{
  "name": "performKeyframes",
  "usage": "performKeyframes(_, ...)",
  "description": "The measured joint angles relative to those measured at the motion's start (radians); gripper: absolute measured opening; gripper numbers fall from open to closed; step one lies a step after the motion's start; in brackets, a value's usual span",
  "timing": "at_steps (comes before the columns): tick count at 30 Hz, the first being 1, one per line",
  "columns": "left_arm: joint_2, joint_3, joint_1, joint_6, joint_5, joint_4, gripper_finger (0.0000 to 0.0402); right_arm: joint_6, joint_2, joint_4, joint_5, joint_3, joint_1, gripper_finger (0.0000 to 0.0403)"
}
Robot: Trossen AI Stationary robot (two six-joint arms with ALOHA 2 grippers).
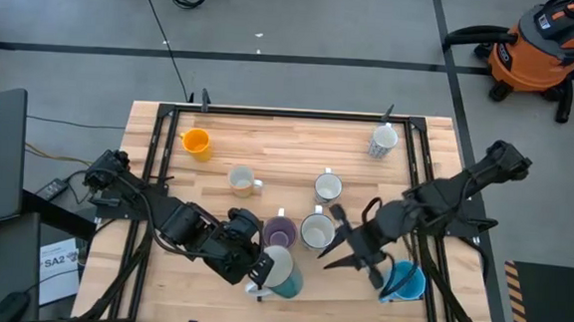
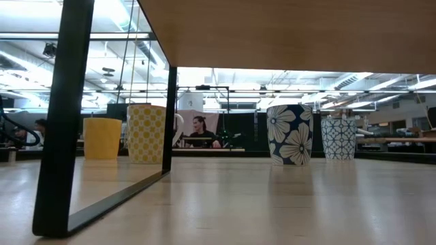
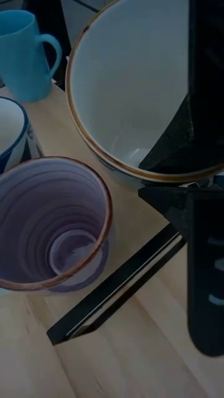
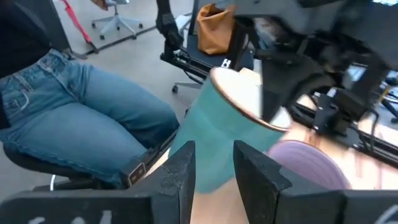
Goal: Place coffee mugs
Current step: Put the green blue mug on the shelf
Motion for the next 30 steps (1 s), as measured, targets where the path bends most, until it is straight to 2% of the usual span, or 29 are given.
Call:
performKeyframes(15,0.0,0.0,-0.001,0.0,0.035,0.002,0.0033,-0.009,0.205,0.168,-0.011,0.0,0.066,0.0115)
performKeyframes(25,0.0,0.0,-0.001,-0.001,0.057,0.006,0.0034,0.028,0.242,0.217,0.001,0.0,0.109,0.0115)
performKeyframes(30,0.0,0.0,-0.001,0.0,0.059,0.008,0.0034,0.028,0.305,0.24,0.003,-0.001,0.12,0.0115)
